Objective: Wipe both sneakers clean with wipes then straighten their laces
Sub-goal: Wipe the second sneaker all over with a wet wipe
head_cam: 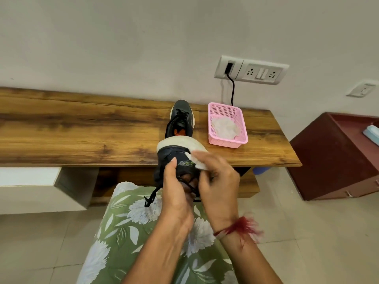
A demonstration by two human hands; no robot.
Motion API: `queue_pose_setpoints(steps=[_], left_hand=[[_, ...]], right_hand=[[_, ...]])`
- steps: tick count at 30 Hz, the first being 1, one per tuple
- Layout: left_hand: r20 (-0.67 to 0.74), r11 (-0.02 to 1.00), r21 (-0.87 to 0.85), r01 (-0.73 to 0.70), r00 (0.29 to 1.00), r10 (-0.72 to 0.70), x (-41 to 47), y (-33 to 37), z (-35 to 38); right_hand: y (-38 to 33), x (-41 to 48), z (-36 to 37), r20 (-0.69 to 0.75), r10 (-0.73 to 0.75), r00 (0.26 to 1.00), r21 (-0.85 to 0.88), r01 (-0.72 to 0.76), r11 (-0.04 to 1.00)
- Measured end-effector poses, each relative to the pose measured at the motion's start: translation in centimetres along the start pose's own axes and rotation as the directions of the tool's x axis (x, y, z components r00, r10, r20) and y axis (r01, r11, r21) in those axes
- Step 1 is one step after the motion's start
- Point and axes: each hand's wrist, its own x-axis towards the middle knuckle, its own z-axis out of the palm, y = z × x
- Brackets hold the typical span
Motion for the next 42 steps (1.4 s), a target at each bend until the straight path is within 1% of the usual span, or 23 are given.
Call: queue_pose_setpoints(steps=[1,3,4,5,6,7,9,10,12,15,18,20,22,24,27,31,34,36,40,42], left_hand=[[0.004,0.999,-0.023,0.022,1.000,-0.022,0.1,0.0,-0.2],[0.031,0.996,-0.063,0.059,0.998,-0.057,0.5,0.2,-0.6],[0.033,0.996,-0.069,0.058,0.998,-0.056,0.6,0.5,-0.7],[0.023,0.997,-0.067,0.042,0.999,-0.041,0.8,0.7,-0.9],[0.009,0.998,-0.064,0.025,1.000,-0.024,0.9,0.9,-1.0],[-0.010,0.998,-0.055,0.005,1.000,-0.005,0.9,1.1,-1.0],[-0.013,0.999,0.004,-0.039,0.999,0.039,0.8,1.2,-1.1],[-0.003,0.998,0.044,-0.039,0.999,0.039,0.6,1.1,-1.0],[-0.028,0.995,0.101,0.003,1.000,0.000,0.4,1.0,-0.9],[-0.101,0.988,0.156,0.011,0.995,0.005,0.8,0.9,-0.9],[-0.120,0.989,0.146,-0.017,0.992,0.035,1.0,0.9,-0.8],[-0.131,0.988,0.146,-0.044,0.989,0.064,1.1,0.8,-0.8],[-0.143,0.988,0.137,-0.069,0.986,0.089,1.2,0.7,-0.8],[-0.142,0.993,0.097,-0.067,0.987,0.080,1.4,0.7,-1.1],[-0.103,0.998,0.050,-0.029,0.994,0.034,1.6,0.7,-1.5],[-0.071,1.000,0.004,-0.024,0.997,0.024,1.7,0.6,-1.6],[-0.041,1.000,-0.024,-0.005,0.999,0.004,1.5,0.4,-1.5],[-0.051,0.999,-0.032,0.000,0.999,-0.002,1.6,0.3,-1.6],[-0.066,0.999,-0.035,0.005,0.998,-0.007,1.9,0.7,-1.9],[-0.078,0.999,-0.036,0.015,0.997,-0.018,2.1,1.0,-2.1]], right_hand=[[-0.2,-0.4,0.3,0.072,-0.016,0.997,-0.014,0.017,1.000],[-0.7,-1.4,0.6,0.248,-0.131,0.960,0.019,0.130,0.991],[-0.8,-1.7,0.5,0.311,-0.201,0.929,0.064,0.190,0.980],[-0.7,-1.7,0.2,0.331,-0.265,0.906,0.091,0.249,0.964],[-0.5,-1.5,-0.2,0.305,-0.313,0.900,0.087,0.301,0.950],[-0.1,-1.2,-0.5,0.246,-0.339,0.908,0.065,0.334,0.940],[0.7,-0.4,-0.9,0.106,-0.327,0.939,0.029,0.326,0.945],[1.2,0.1,-0.9,0.057,-0.315,0.948,0.017,0.314,0.949],[1.7,1.2,-0.5,0.029,-0.305,0.952,0.009,0.305,0.952],[2.3,3.1,0.5,0.100,-0.330,0.939,0.029,0.329,0.944],[2.1,4.5,1.8,0.168,-0.352,0.921,0.059,0.347,0.936],[1.4,4.8,2.8,0.253,-0.399,0.881,0.071,0.395,0.916],[1.2,4.2,3.8,0.344,-0.445,0.827,0.023,0.466,0.885],[1.4,3.5,4.4,0.403,-0.447,0.799,-0.039,0.503,0.863],[1.8,2.8,4.2,0.396,-0.463,0.793,-0.082,0.532,0.843],[2.2,2.4,3.4,0.348,-0.483,0.803,-0.173,0.562,0.809],[3.2,1.9,2.8,0.348,-0.455,0.820,-0.153,0.528,0.835],[3.8,1.7,2.3,0.369,-0.436,0.821,-0.141,0.513,0.847],[5.4,1.2,0.5,0.417,-0.369,0.831,-0.169,0.470,0.866],[6.1,1.2,-0.8,0.454,-0.345,0.822,-0.153,0.453,0.878]])
